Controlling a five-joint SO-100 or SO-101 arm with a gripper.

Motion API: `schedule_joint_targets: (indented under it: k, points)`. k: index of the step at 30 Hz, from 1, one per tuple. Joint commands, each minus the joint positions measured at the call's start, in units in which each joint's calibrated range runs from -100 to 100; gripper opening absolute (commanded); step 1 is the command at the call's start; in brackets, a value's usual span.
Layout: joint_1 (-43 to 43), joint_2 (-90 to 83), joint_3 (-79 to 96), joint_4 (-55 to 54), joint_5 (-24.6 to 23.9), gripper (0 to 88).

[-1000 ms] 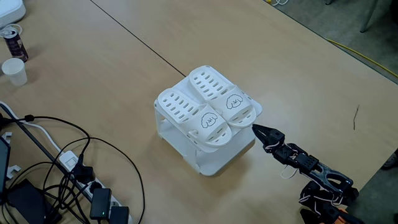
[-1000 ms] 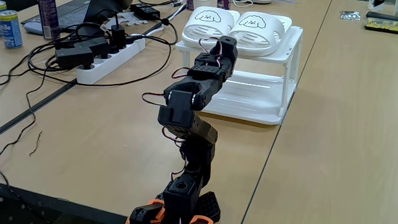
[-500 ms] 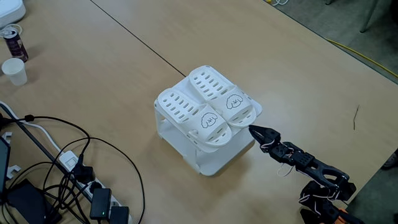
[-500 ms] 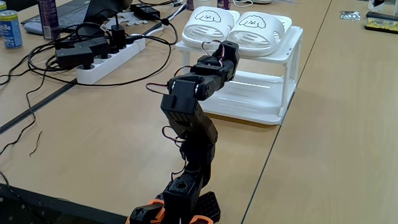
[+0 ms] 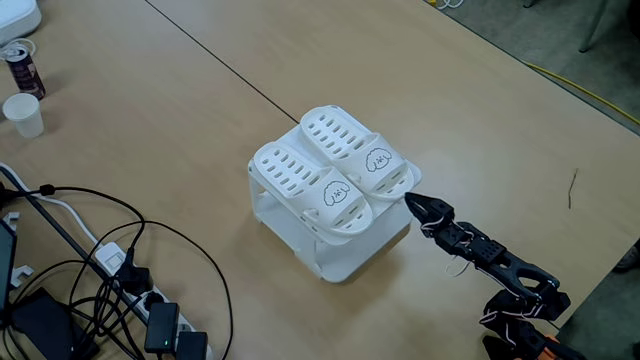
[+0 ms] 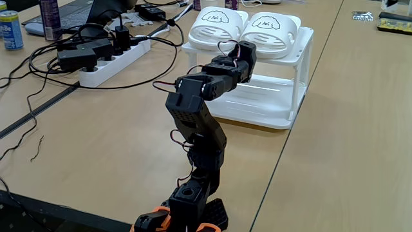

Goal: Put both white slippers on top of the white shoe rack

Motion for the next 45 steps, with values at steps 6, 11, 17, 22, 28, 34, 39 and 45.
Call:
schedule_joint_targets:
  k: [6, 11, 17, 22, 28, 34, 39, 45]
  points:
    - [0.6, -3.1, -3.6, 0.1, 0.4, 0.8]
    - [1.3, -8.9, -0.2, 0.1, 0.4, 0.8]
    - [1.3, -20.1, 8.4, 0.0, 0.4, 0.8]
    - [1.4, -32.2, 20.6, -0.7, 0.4, 0.8]
    - [1.4, -43.2, 31.1, -0.8, 0.4, 0.8]
    - [1.5, -54.2, 39.3, -6.8, 0.4, 0.8]
    - [1.4, -58.7, 39.3, -7.7, 0.4, 0.8]
    - [1.2, -65.3, 39.0, -18.7, 0.4, 0.8]
